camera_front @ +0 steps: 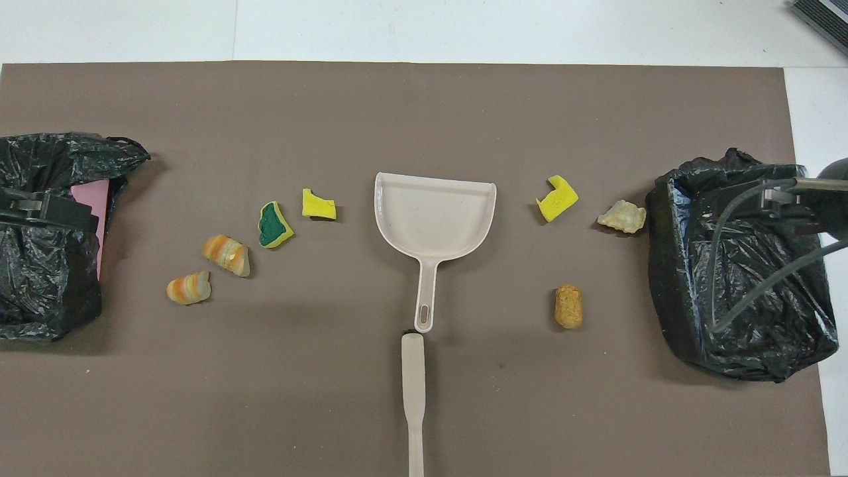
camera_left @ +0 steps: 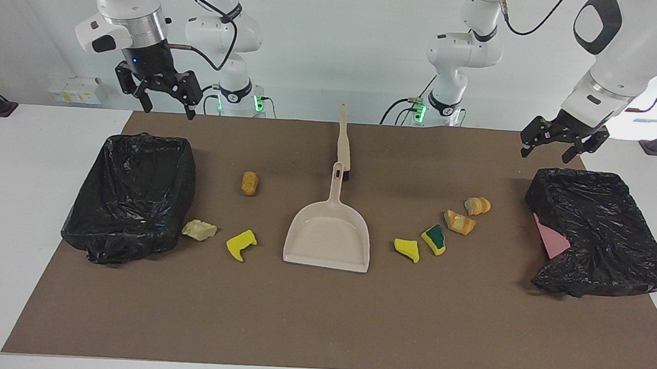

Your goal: Sweep and dump trash in bin

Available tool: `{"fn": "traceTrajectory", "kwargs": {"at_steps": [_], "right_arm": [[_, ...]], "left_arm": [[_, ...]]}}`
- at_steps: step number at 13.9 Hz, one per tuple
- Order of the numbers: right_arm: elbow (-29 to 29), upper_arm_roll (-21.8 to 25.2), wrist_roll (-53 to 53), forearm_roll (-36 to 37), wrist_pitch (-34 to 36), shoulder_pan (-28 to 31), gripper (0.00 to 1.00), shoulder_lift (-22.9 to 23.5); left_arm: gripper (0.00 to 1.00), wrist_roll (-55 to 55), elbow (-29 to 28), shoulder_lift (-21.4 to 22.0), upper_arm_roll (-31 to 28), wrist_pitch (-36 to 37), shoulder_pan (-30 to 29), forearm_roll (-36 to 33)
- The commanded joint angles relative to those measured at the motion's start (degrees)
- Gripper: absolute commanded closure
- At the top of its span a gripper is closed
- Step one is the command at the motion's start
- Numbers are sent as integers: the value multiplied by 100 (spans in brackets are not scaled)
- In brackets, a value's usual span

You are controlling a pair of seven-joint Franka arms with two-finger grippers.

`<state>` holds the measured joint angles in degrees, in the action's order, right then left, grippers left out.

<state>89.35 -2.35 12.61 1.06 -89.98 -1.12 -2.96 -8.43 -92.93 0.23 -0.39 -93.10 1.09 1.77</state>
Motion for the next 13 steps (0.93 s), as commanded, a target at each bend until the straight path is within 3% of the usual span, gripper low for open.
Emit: {"fn": "traceTrajectory", "kwargs": {"at_steps": [1,5,9,13], "right_arm": [[-23,-2,-145,-124,51,60,0,-20],[-23,-2,-145,-124,51,60,0,-20],[-23,7,-145,-124,51,68,0,-20],[21,7,-84,-124,-28,60,0,-29]], "left_arm": [[0,-36,-58,126,47,-174,58,-28],[0,-10,-58,127,-14,-192,-30,-28],[0,8,-505,364,21,-103,67,-19],[0,34,-1269,609,56,-287,567,-10]]}}
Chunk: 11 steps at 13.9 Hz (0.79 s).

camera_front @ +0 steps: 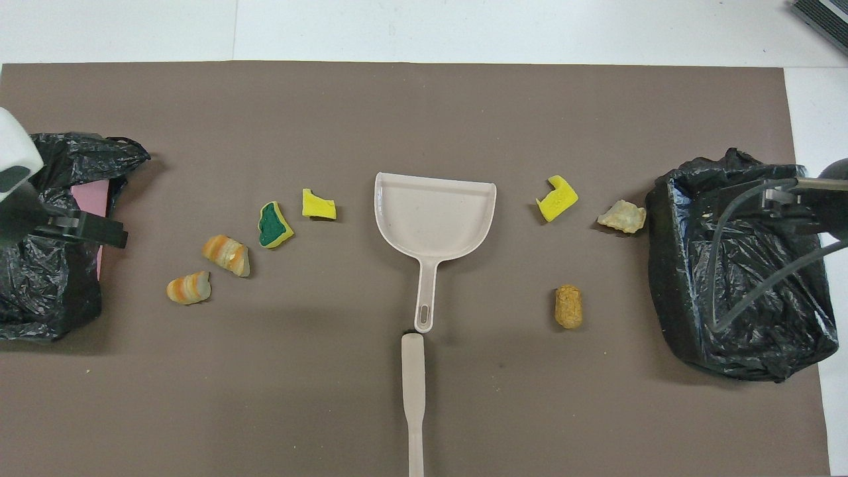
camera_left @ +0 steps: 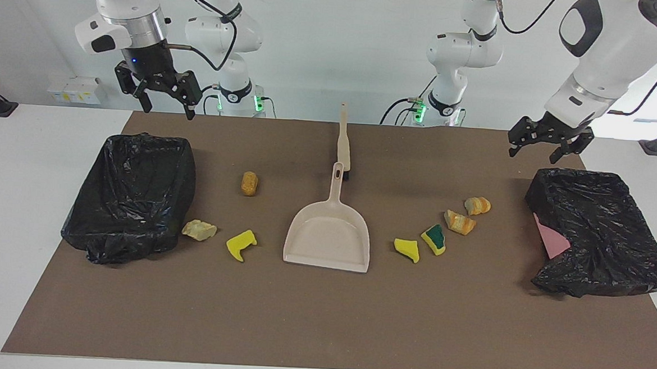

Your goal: Sweep and dump trash in bin

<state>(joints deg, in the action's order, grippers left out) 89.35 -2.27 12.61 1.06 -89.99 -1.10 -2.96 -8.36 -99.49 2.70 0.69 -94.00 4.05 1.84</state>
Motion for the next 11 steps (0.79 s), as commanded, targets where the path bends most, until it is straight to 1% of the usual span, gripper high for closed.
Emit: {"fn": "traceTrajectory", "kwargs": {"at_steps": [1,4,7,8,9,10,11], "right_arm": [[39,-1,-66,-124,-71,58,0,-20],[74,-1,21,-115,-334,40,0,67],[179,-62,364,-106,-519,-83,0,173],[371,-80,382,-106,-685,-187,0,217],[590,-80,478,-106,-982,-336,0,226],[775,-80,714,-98,-1299,-460,0,313],[838,-80,951,-89,-1476,-609,0,436]], "left_arm": [[0,71,-868,494,-52,-389,446,-17],[0,579,-1572,811,-52,-846,938,-17],[0,1194,-1915,881,-52,-1049,1544,-17],[0,1370,-2064,890,-52,-1180,1781,-17],[0,1529,-2179,890,-43,-1312,1914,1],[0,1861,-2293,882,-43,-1409,2168,10],[0,2151,-2460,882,-52,-1576,2414,10]]}}
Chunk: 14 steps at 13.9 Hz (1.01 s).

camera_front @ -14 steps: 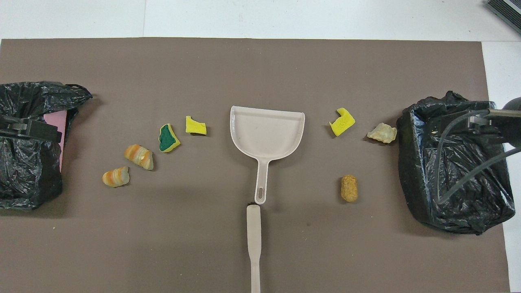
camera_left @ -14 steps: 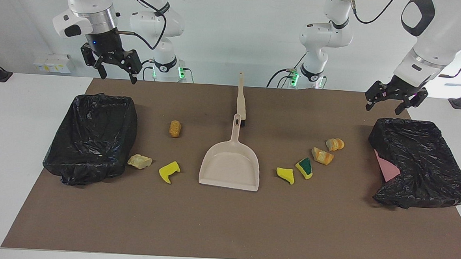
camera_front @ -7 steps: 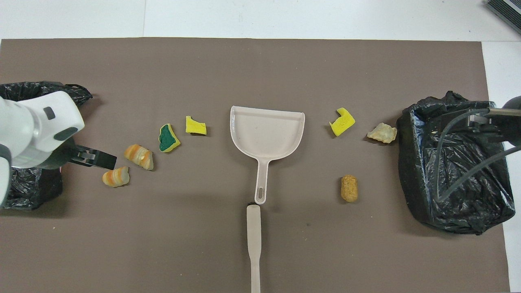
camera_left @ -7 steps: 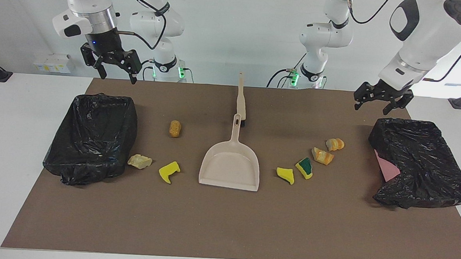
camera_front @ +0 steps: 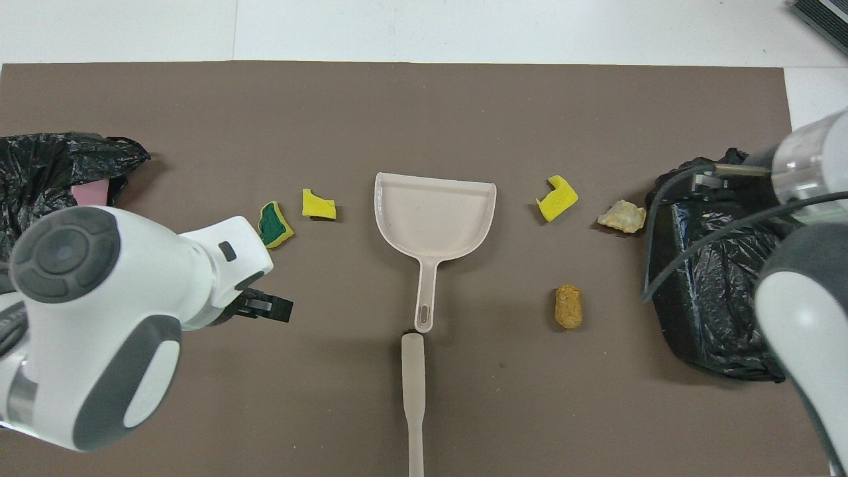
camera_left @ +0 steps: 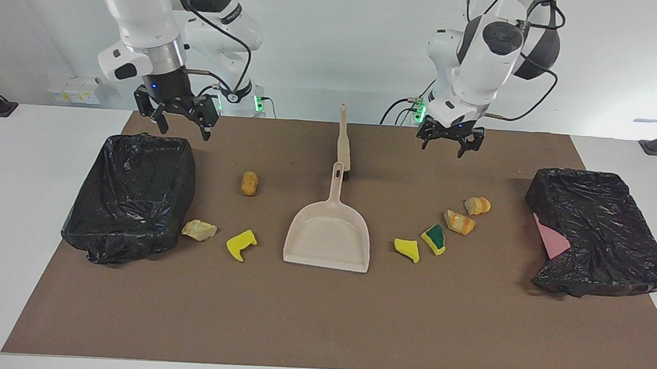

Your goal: Sweep and dump trash in bin

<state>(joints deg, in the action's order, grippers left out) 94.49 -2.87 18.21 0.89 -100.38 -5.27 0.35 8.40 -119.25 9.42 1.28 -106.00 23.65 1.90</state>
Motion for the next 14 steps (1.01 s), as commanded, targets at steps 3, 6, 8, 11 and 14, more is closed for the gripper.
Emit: {"fn": "traceTrajectory", "kwargs": {"at_steps": [3,6,8,11,14], "right_arm": [[412,-21,1024,8,-956,-649,0,588],[833,-21,1536,-10,-1842,-1124,0,870],[922,-30,1571,-62,-2029,-1361,0,1037],[922,-30,1939,-71,-2239,-1686,0,1257],[922,-30,2239,-89,-2450,-2064,0,1485]], "left_arm": [[0,1285,-993,192,-110,-965,1122,3],[0,2066,-1599,191,-110,-1667,1859,3],[0,2437,-1794,209,-101,-1906,2256,3],[0,3358,-2144,201,-101,-2545,3160,3],[0,3966,-2269,-45,-110,-3180,3751,3]]}}
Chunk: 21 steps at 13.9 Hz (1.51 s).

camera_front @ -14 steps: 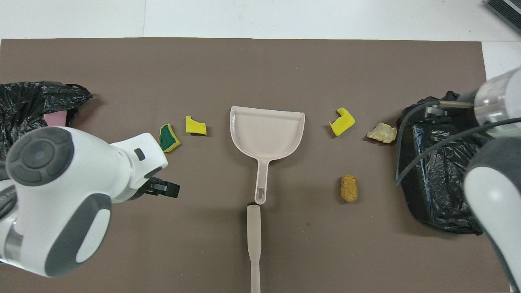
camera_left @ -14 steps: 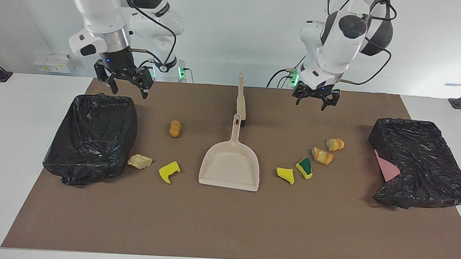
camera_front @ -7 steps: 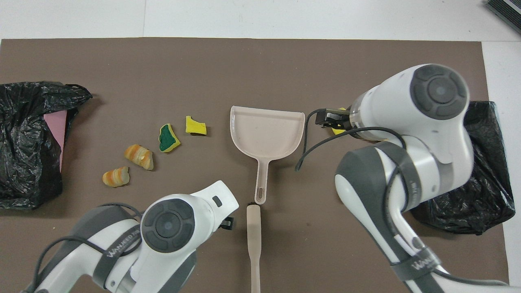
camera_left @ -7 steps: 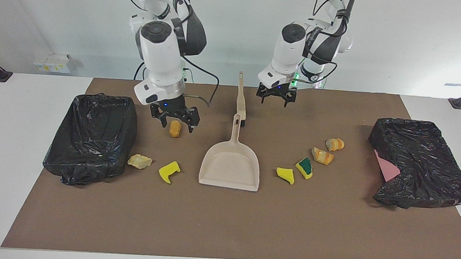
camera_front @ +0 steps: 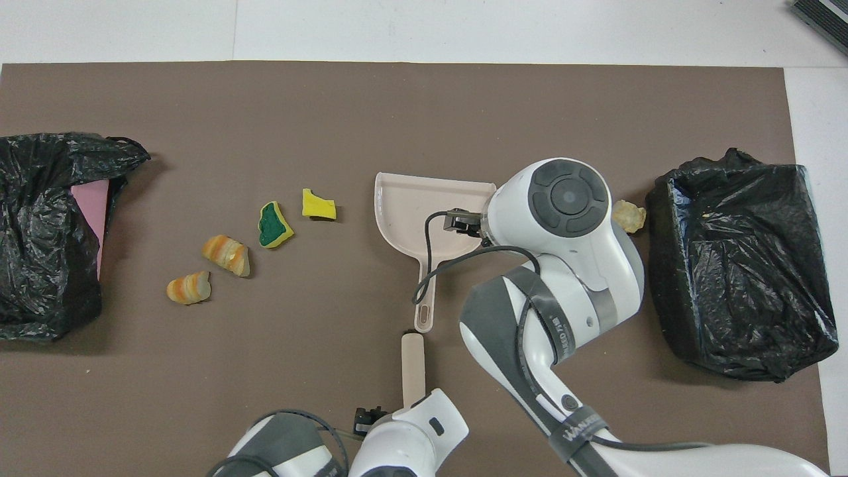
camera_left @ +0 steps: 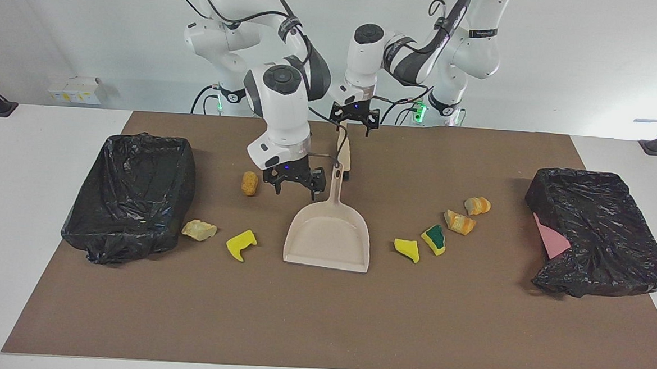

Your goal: Sweep and dump trash in bin

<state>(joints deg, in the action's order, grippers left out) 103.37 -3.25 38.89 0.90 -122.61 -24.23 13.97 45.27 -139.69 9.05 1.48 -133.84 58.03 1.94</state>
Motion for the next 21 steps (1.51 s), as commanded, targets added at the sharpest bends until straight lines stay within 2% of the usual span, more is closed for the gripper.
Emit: {"fn": "traceTrajectory", "kwargs": {"at_steps": [1,5,9,10,11,12,13,14,19,20,21], "right_arm": [[34,9,363,-99,-350,-318,0,228],[139,9,734,-90,-887,-662,0,624],[464,-96,699,-99,-888,-750,0,476],[526,-132,691,-99,-836,-750,0,423],[553,-132,682,-108,-792,-750,0,413],[553,-141,673,-108,-791,-750,0,413],[553,-141,664,-125,-791,-741,0,422],[553,-141,664,-125,-791,-741,6,422],[448,-141,638,-187,-738,-715,93,457],[430,-141,629,-187,-738,-715,100,466],[421,-141,559,-187,-738,-715,100,466]], "left_arm": [[0,315,-277,-44,-131,-424,418,0],[0,500,-567,-44,-131,-520,717,0],[0,641,-673,-44,-139,-670,736,0],[7,685,-647,-44,-139,-653,736,0],[21,929,-629,-44,-139,-635,744,0],[40,1044,-629,-44,-131,-609,745,0],[67,1054,-621,-44,-139,-583,745,-9],[98,1054,-620,-44,-139,-582,745,-9],[100,1019,-568,175,-166,-223,385,-61],[100,1010,-524,237,-166,-65,323,-79],[100,993,-515,281,-175,49,236,-88]]}}
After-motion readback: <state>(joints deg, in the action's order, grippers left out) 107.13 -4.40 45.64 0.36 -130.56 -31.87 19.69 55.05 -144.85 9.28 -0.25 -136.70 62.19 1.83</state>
